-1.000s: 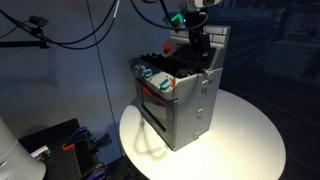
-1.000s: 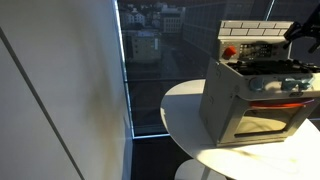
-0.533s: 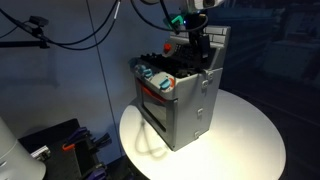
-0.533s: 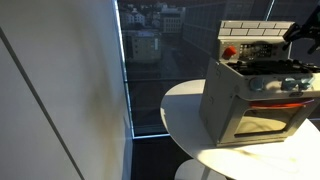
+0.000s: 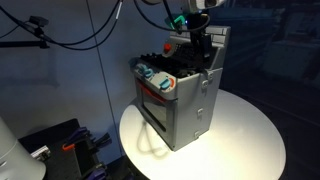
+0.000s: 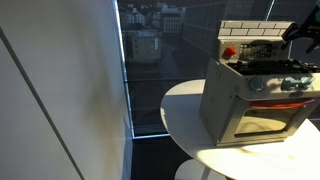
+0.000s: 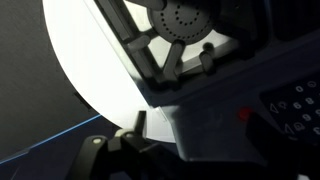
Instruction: Press the top right orange button on the stove
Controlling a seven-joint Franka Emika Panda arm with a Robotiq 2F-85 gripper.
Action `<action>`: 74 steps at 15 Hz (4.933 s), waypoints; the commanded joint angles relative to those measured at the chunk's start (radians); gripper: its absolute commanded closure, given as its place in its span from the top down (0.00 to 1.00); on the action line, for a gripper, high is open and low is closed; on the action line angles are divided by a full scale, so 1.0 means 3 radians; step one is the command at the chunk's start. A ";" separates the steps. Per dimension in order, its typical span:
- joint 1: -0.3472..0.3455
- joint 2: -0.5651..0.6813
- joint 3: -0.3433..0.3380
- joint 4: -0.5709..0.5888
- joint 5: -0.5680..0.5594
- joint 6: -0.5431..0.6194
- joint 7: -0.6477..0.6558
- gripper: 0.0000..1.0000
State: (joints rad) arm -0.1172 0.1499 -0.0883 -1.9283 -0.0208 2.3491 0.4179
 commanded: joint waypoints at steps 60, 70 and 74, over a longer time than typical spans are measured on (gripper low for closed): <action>0.0122 -0.1121 0.0057 -0.0328 0.0004 -0.2047 -0.0698 1.00; 0.0110 -0.1480 0.0085 -0.0515 -0.0023 -0.2114 -0.0764 1.00; 0.0110 -0.1483 0.0086 -0.0531 -0.0023 -0.2112 -0.0765 1.00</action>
State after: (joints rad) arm -0.0778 -0.2956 -0.0679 -2.0895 -0.0294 1.7172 0.1901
